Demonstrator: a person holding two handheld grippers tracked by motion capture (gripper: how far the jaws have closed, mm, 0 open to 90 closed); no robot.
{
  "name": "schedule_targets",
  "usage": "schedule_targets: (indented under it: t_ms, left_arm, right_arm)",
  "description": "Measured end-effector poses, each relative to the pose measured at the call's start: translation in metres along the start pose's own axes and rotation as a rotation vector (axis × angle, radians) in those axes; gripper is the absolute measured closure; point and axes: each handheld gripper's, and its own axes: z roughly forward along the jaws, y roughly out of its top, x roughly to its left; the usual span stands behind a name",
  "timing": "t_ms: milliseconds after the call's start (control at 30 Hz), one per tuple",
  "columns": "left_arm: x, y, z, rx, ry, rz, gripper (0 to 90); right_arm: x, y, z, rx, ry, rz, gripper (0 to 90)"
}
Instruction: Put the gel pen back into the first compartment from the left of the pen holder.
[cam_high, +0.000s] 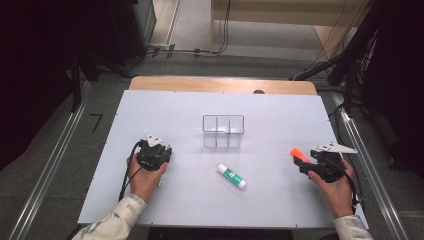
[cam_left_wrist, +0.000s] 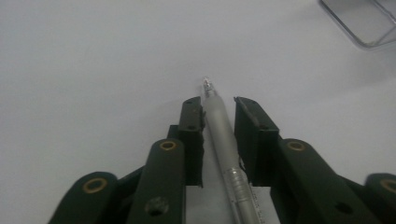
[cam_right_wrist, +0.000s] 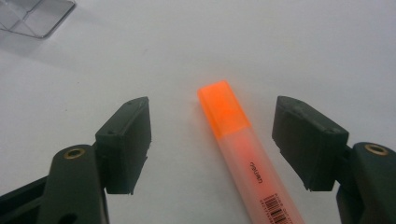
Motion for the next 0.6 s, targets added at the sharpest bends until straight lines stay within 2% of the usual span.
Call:
schedule_targets:
  t_ms: [67,167,300,600]
  left_arm:
    - [-0.0016,-0.0001,0.0001,-0.001,0.006,0.013,77.0]
    - [-0.0004,-0.0002,0.0001,-0.001,-0.004,0.006,78.1]
    - [-0.0005,-0.0003,0.0,0.0,-0.01,0.015,80.7]
    - [0.002,0.0011,-0.0009,0.003,-0.031,-0.008,81.4]
  right_arm:
    - [0.0001,0.0,-0.0001,0.0,0.0,0.0,27.1]
    - [0.0002,0.0001,-0.0003,-0.002,0.0,-0.001,27.1]
    - [0.0003,-0.0001,-0.0002,-0.001,0.001,-0.001,27.1]
    - [-0.0003,-0.0002,-0.0004,-0.003,0.004,-0.002,27.1]
